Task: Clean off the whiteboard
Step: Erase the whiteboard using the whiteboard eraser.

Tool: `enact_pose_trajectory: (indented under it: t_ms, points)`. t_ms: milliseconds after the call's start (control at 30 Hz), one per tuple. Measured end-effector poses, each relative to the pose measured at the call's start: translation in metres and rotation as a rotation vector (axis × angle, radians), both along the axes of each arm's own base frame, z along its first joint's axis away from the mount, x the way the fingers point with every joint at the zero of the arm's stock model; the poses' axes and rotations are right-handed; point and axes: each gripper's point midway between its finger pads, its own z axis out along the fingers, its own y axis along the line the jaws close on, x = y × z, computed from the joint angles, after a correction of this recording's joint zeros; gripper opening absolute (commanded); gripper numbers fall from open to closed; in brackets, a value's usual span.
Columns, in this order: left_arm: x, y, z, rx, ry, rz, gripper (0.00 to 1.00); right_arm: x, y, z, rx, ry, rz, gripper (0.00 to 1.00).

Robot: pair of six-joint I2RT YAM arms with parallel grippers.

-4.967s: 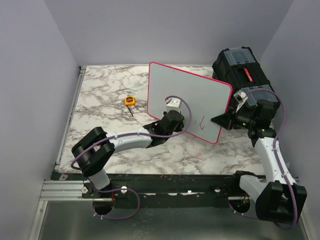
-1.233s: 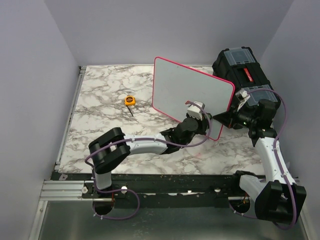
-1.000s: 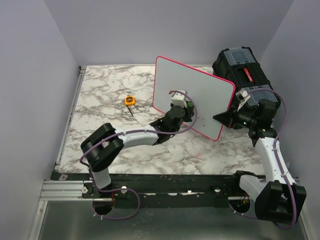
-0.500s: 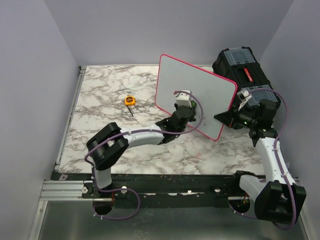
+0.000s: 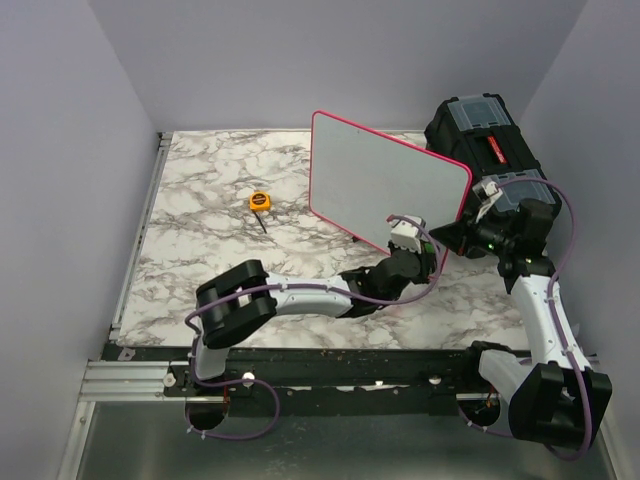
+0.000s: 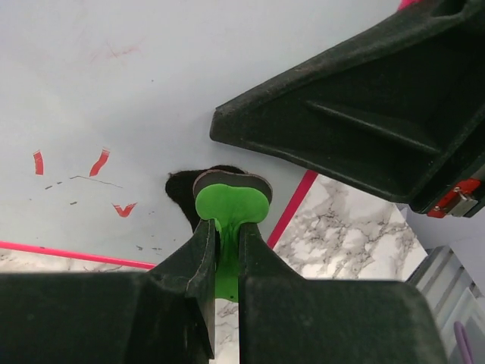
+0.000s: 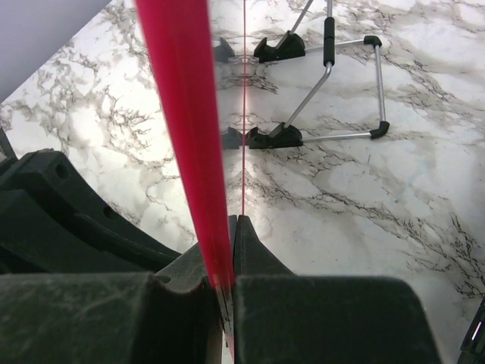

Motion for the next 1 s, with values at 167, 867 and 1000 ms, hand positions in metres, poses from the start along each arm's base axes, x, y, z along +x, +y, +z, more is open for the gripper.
enact_pose_trajectory:
  t_ms: [167, 867, 1000]
  points:
    - [0.011, 0.014, -0.009, -0.035, 0.041, -0.005, 0.0, 0.0, 0.001, 0.0, -0.007, -0.008, 0.009, 0.0]
    - [0.104, 0.11, -0.049, 0.051, 0.099, 0.208, 0.0, 0.003, 0.0, 0.001, -0.015, -0.024, -0.004, 0.0]
    - [0.081, 0.085, -0.04, 0.036, 0.084, 0.153, 0.0, 0.003, 0.0, 0.002, -0.016, -0.025, -0.005, 0.0]
